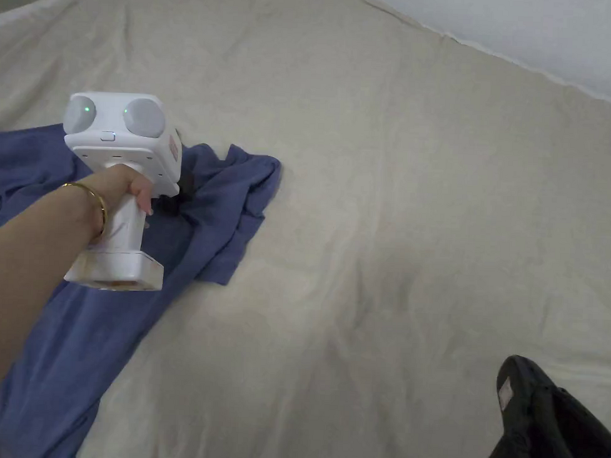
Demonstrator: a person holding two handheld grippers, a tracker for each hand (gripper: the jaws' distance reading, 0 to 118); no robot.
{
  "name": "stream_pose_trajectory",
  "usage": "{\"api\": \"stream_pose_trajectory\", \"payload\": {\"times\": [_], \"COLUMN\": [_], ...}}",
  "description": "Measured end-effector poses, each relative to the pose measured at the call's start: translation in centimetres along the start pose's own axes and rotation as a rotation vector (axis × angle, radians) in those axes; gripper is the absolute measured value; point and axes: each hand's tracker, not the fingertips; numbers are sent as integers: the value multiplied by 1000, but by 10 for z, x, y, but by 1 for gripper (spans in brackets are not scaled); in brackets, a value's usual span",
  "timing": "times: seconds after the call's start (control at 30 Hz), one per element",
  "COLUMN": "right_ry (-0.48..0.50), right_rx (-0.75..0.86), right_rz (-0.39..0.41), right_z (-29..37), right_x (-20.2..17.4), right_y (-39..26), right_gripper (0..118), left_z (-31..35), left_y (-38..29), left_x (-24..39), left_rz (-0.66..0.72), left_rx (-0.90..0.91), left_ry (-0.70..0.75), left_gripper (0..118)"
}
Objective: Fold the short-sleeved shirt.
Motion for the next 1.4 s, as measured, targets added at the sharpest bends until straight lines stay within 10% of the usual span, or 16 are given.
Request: {"api": "stream_pose_trajectory", "payload": {"times": [0.1, 0.67, 0.97, 1.4], "right_ry": [8, -32, -128, -378], "right_rx": [-10, 198, 319, 390], "right_rz": [-32, -52, -97, -127], "right_z": [5, 152, 226, 321], "right_x": [2, 16, 53, 80], "right_y": [-3, 8, -2, -14], "right_gripper": [1, 1, 1, 1], "left_z": [9, 310, 521, 583], "left_y": [-7, -55, -87, -116], "left_x": [-7, -28, 52, 205], "left_rz": [-15, -4, -216, -344], "left_rx": [55, 582, 897, 918], "left_ry": [-6, -346, -592, -784], "left_gripper": [4, 3, 3, 3]}}
